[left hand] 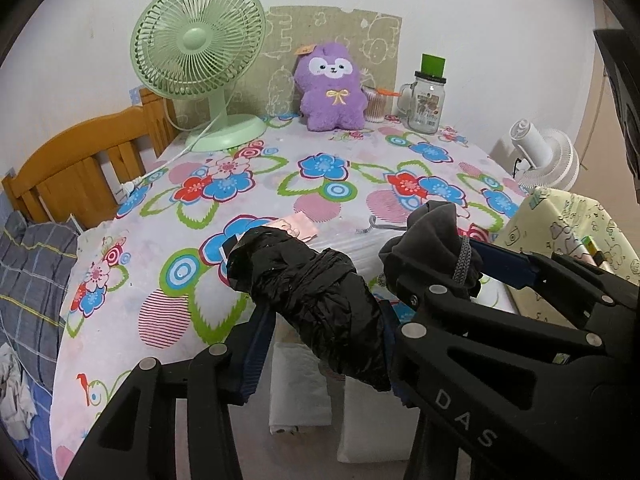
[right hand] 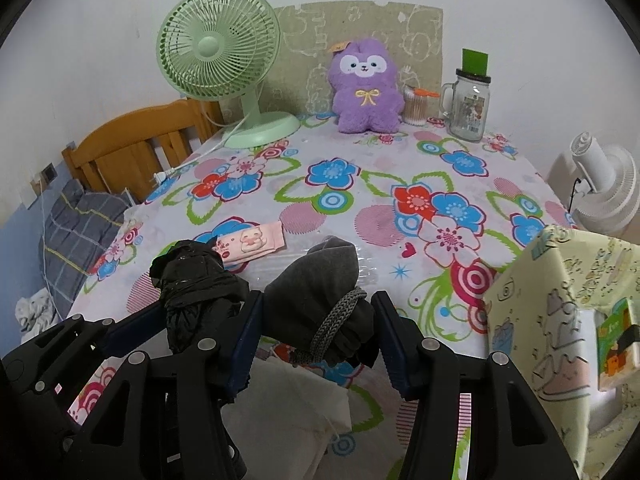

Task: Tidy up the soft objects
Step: 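Lift the umbrella and glove and carry them toward the paper box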

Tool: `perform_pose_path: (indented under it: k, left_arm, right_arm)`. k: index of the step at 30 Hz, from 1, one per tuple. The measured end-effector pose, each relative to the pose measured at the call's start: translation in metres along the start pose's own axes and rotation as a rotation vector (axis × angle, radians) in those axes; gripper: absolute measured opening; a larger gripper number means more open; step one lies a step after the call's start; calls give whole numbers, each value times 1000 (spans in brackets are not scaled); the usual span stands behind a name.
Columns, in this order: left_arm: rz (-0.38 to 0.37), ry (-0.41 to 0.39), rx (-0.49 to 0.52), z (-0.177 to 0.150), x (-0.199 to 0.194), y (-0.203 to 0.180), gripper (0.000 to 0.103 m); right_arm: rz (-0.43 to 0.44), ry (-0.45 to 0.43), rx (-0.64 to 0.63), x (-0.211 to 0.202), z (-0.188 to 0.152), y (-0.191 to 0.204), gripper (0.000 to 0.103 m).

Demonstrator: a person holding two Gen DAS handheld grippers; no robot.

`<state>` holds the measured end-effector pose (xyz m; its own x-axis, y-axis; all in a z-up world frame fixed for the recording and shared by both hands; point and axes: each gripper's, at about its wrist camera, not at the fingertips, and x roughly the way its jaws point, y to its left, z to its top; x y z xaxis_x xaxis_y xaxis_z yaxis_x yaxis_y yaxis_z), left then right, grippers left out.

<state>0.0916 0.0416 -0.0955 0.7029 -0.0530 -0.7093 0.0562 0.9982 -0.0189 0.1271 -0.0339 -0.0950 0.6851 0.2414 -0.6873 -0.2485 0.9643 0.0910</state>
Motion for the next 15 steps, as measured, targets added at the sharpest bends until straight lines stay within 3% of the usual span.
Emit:
perform_pose_path:
  k: [15]
  left_arm:
    - [0, -69, 22, -5, -37, -19, 53]
  right_arm:
    - [-21, -69, 4, -46, -7, -4, 58]
